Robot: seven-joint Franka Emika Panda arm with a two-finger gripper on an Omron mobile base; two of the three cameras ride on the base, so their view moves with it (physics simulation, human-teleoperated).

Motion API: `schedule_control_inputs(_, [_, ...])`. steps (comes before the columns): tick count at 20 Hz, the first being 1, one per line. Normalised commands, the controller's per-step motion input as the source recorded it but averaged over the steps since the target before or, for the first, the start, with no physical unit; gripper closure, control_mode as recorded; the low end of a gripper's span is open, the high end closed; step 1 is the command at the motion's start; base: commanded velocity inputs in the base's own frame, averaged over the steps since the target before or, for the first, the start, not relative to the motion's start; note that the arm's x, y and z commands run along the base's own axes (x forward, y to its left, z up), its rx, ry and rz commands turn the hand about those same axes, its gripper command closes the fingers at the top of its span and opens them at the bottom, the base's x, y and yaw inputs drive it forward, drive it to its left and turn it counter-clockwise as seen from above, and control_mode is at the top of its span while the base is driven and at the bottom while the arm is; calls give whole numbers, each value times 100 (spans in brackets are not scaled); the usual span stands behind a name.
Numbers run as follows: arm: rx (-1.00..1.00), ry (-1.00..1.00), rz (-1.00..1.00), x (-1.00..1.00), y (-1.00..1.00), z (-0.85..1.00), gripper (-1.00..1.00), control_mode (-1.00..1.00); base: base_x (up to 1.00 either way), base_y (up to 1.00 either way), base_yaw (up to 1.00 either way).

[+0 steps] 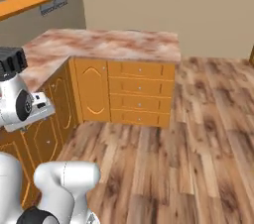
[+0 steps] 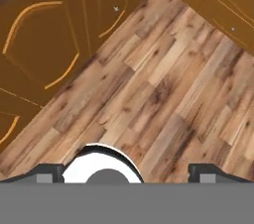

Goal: Move the cutting board and knife to the sink. Then move spray from the cabinet to the counter.

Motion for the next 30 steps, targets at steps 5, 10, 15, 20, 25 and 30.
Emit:
schedule_control_inputs(5, [0, 0, 0, 0, 0, 0, -100, 100, 0, 0, -100])
schedule_control_inputs(10, [0, 0, 0, 0, 0, 0, -100, 100, 0, 0, -100])
schedule_control_inputs(15, [0, 0, 0, 0, 0, 0, -100, 100, 14, 0, -100])
schedule_control_inputs(20, [0, 0, 0, 0, 0, 0, -100, 100, 54, 1, -91])
schedule_control_inputs(25, [0, 0, 0, 0, 0, 0, -100, 100, 93, 36, -68])
schedule_control_inputs(30, [0, 0, 0, 0, 0, 0, -100, 100, 100, 72, -42])
